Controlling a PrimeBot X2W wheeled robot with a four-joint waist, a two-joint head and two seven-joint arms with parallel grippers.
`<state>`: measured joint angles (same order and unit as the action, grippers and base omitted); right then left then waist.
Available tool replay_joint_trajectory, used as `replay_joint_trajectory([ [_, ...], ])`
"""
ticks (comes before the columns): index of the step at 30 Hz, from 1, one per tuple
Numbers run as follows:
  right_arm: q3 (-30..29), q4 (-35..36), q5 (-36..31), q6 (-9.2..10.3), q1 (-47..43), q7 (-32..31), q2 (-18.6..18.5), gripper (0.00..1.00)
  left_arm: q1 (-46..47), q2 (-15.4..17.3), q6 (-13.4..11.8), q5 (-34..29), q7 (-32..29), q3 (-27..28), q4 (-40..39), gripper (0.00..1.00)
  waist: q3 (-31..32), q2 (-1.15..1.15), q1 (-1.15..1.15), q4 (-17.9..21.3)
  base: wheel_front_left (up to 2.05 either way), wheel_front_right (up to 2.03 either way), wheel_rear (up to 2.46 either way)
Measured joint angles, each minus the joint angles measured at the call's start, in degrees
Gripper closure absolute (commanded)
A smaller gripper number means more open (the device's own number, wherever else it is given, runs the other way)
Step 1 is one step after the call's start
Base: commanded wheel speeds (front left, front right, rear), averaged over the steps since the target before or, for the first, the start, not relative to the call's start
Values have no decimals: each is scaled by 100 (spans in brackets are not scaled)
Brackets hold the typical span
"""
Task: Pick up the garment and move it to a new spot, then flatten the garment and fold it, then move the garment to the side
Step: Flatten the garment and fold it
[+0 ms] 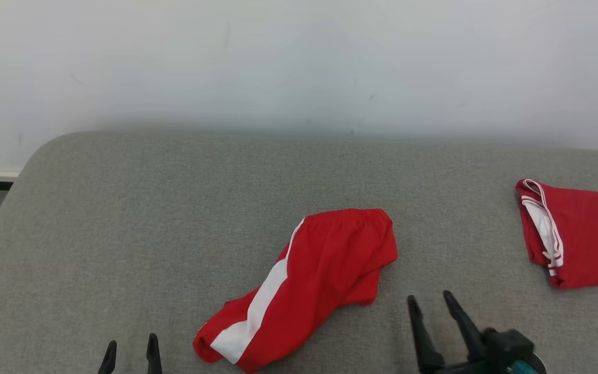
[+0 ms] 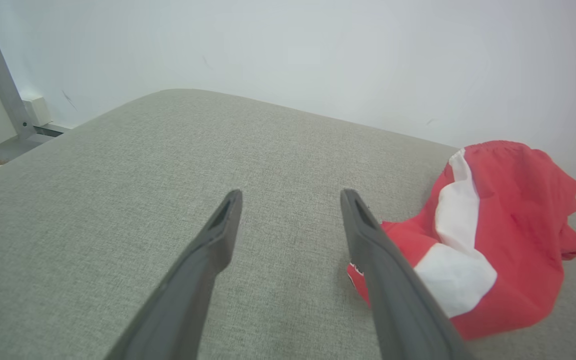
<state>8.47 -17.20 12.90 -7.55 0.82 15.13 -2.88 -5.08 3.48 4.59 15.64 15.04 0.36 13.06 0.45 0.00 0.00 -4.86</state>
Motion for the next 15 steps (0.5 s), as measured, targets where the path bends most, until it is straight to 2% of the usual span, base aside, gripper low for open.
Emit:
replay_joint_trajectory([
  [8, 847, -1583, -87, 0, 1448, 0, 2, 0, 36, -51, 56, -89, 0, 24, 67, 0, -4, 0, 0, -222, 0, 0, 0],
  [15, 1236, -3097, 342, -1, 2767, -2, 1, 0, 119, -56, 38, 77, 0, -229, 125, 0, -57, 0, 0, -564, 0, 0, 0],
])
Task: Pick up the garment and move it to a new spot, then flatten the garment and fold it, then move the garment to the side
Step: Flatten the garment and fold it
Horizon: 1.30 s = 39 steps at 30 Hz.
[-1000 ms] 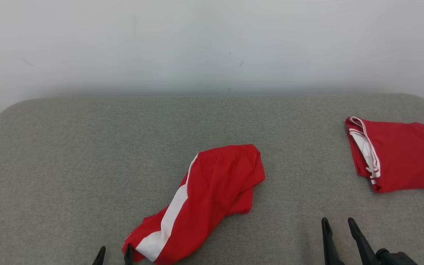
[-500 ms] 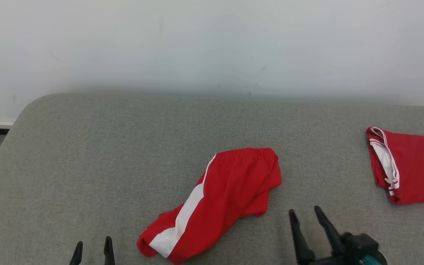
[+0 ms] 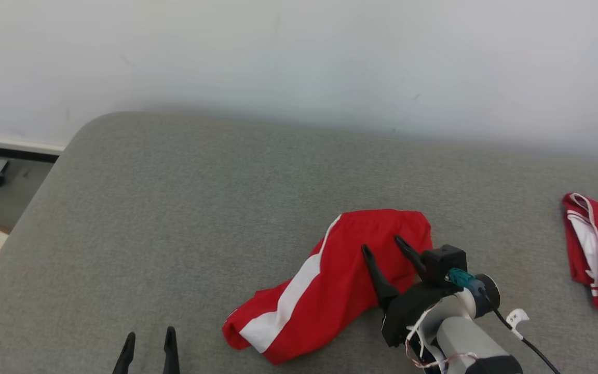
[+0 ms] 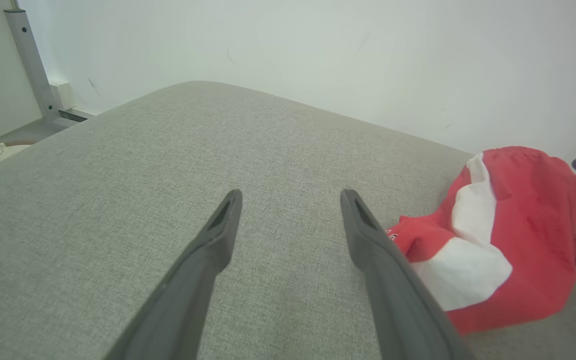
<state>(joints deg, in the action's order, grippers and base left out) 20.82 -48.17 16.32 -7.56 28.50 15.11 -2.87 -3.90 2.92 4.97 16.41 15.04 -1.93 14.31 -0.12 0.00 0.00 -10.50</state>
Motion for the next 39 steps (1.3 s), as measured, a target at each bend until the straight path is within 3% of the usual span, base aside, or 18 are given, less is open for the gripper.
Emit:
replay_joint_trajectory([
  [7, 327, -1341, 263, 0, 649, -305, -1, 0, 151, 0, -90, 103, 0, -244, 16, 0, -133, 0, 0, -337, 0, 0, 0],
  [8, 394, -1536, 276, 1, 706, -458, -1, 23, 174, 0, -91, 118, 0, -271, 18, 0, -154, 0, 0, -377, 0, 0, 0],
  [9, 452, -1691, 298, 0, 755, -619, 3, 23, 177, -1, -92, 120, 0, -291, 24, 0, -174, 0, -1, -412, 0, 0, 0],
  [10, 491, -1775, 386, 1, 775, -691, 2, 74, 177, -1, -96, 127, 0, -309, 42, 0, -192, 0, -1, -444, 0, 0, 0],
  [11, 532, -1826, 459, 1, 795, -704, 0, 100, 179, 0, -101, 133, 0, -323, 52, 0, -207, 0, 0, -473, 0, 0, 0],
  [18, 594, -1817, 591, 1, 895, -83, -1, 100, 183, -1, -153, 187, 0, -297, 62, 0, -232, 0, 0, -443, 0, 0, 0],
  [22, 236, -1101, 664, 1, 603, -14, -10, 100, 144, -2, -152, 243, 0, -248, 94, 0, -162, 0, -1, -306, 0, 0, 0],
  [33, -888, 1757, 304, 1, -2370, -1, -171, 100, -81, -1, -152, 337, 0, -185, 130, 0, 48, 0, 0, 179, 0, 0, 0],
  [38, -913, 2246, 259, 0, -3358, -1, -78, 100, -85, -1, -151, 382, 0, -155, 133, 0, 58, 0, 0, 357, 0, 0, 0],
  [39, -868, 2224, 219, 1, -3431, -2, -69, 78, -85, 0, -151, 389, 0, -163, 144, 0, 52, 0, 0, 390, 0, 0, 0],
])
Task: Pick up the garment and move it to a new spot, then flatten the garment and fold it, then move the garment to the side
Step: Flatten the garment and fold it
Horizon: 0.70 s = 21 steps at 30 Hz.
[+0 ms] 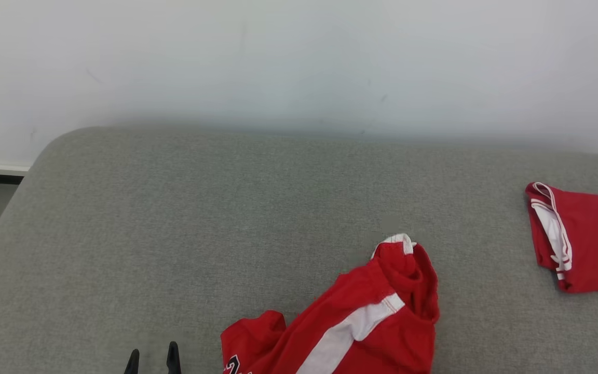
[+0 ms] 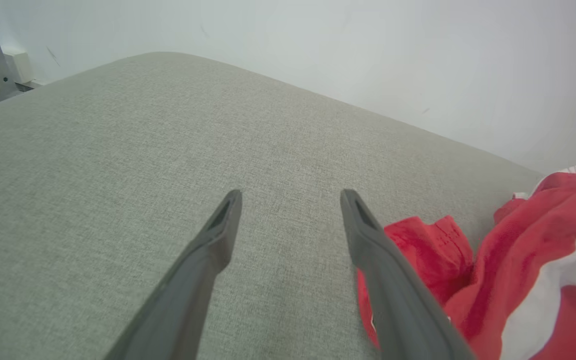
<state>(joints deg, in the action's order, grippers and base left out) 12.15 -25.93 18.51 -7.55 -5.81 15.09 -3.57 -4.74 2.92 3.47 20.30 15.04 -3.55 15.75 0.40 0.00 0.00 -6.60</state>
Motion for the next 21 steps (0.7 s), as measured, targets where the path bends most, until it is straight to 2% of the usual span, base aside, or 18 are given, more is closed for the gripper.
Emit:
replay_joint_trajectory([
  [1, 27, 22, -92, 0, -29, -1, 5, 0, -1, -1, 1, 7, 0, -8, 16, 0, -8, 0, 0, 30, 0, 0, 0],
  [5, -81, 511, -414, -1, -7, 2, -25, 0, 1, -2, 5, 16, 0, -33, 47, 0, -20, 0, 0, 108, 0, 0, 0],
  [8, -140, 1137, -597, 0, -26, 3, -211, 0, 2, -3, 5, 16, 0, -29, 46, 0, 32, 0, 0, 87, 0, 0, 0],
  [10, -3, 1244, -668, 0, 15, 3, -311, 0, 2, -2, 5, 16, 0, -20, 36, 0, 46, 0, 0, 64, 0, 0, 0],
  [15, 339, 1046, -700, 0, 561, -172, -505, 0, 5, -2, 2, 24, 0, -36, 33, 0, 47, 0, 0, 22, 0, 0, 0],
  [21, 789, 102, -686, 0, 1524, -323, -641, 0, 9, -3, -23, 23, 0, -104, 30, 0, 39, 0, 0, -117, 0, 0, 0],
])
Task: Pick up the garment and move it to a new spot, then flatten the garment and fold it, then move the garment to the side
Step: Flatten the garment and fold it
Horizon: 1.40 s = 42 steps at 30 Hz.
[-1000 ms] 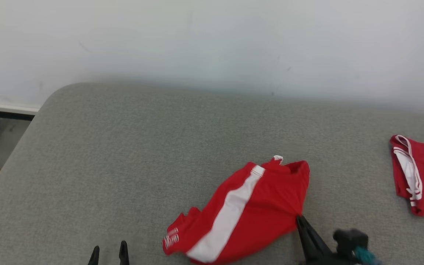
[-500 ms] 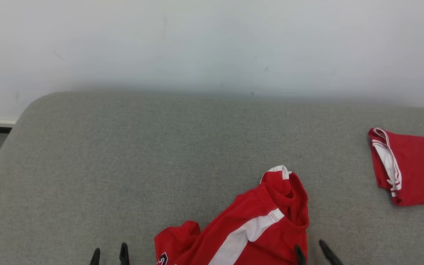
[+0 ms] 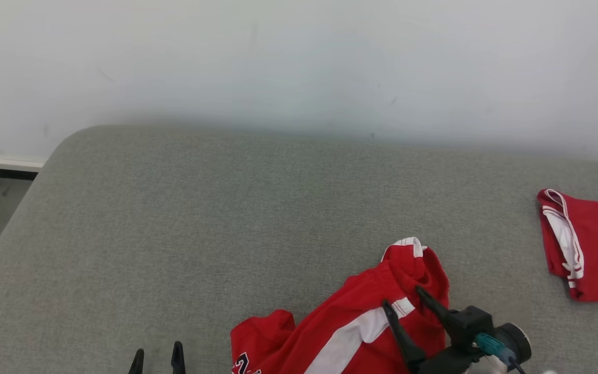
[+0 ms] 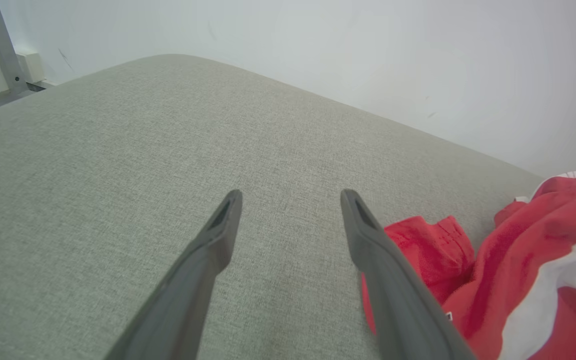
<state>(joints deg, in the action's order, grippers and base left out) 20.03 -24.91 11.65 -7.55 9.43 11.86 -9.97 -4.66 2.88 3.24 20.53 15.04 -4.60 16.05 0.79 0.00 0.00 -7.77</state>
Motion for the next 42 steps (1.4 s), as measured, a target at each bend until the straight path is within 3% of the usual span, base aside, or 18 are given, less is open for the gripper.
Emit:
replay_joint_trajectory([
  [4, 299, -828, 163, 0, 353, -307, -24, 0, 7, 1, -19, -3, 0, -9, -2, 0, -10, 0, 0, -121, 0, 0, 0],
  [5, 349, -962, 218, 0, 396, -299, -32, 54, 7, 0, -19, -7, 0, -11, -1, 0, -9, 0, 0, -153, 0, 0, 0],
  [6, 421, -1044, 258, 0, 450, -207, -38, 100, 6, 0, -19, -12, 0, 3, -3, 0, -6, 1, 0, -182, 0, 0, 0],
  [15, 165, -960, 720, 0, 486, 268, -65, 100, -121, 1, -14, -8, 0, 148, -16, 0, 39, 0, 0, -94, 0, 0, 0],
  [21, -281, -191, 834, 0, -561, 308, -405, 100, -118, 1, -15, 23, 0, 152, -25, 0, 33, 0, 0, 122, 0, 0, 0],
  [27, -316, 231, 892, 0, -1470, 202, -494, 100, -77, 0, -10, 58, 1, 155, -7, 0, -29, 0, 0, 383, 0, 0, 0],
  [28, -299, 285, 894, 0, -1513, 198, -500, 71, -60, 1, 23, 59, 0, 152, 9, 0, -44, 0, 0, 426, 0, 0, 0],
  [29, -297, 338, 917, 0, -1521, 196, -485, 16, -42, -1, 29, 59, 0, 140, 23, 0, -56, 0, 0, 467, 0, 0, 0],
  [30, -259, 397, 939, 0, -1518, 198, -469, 0, -17, -1, 30, 58, 0, 136, 38, 0, -66, 0, 0, 507, 0, 0, 0],
  [36, -259, 895, 1173, 0, -1519, 276, -492, 0, 7, -1, 89, 2, 0, 107, 123, 0, -77, 0, 0, 647, 0, 0, 0],
  [42, -664, 1575, 1352, 0, -1548, 314, -377, 0, 7, 1, 223, -96, 0, 33, 209, 0, -32, 0, 0, 672, 0, 0, 0],
])
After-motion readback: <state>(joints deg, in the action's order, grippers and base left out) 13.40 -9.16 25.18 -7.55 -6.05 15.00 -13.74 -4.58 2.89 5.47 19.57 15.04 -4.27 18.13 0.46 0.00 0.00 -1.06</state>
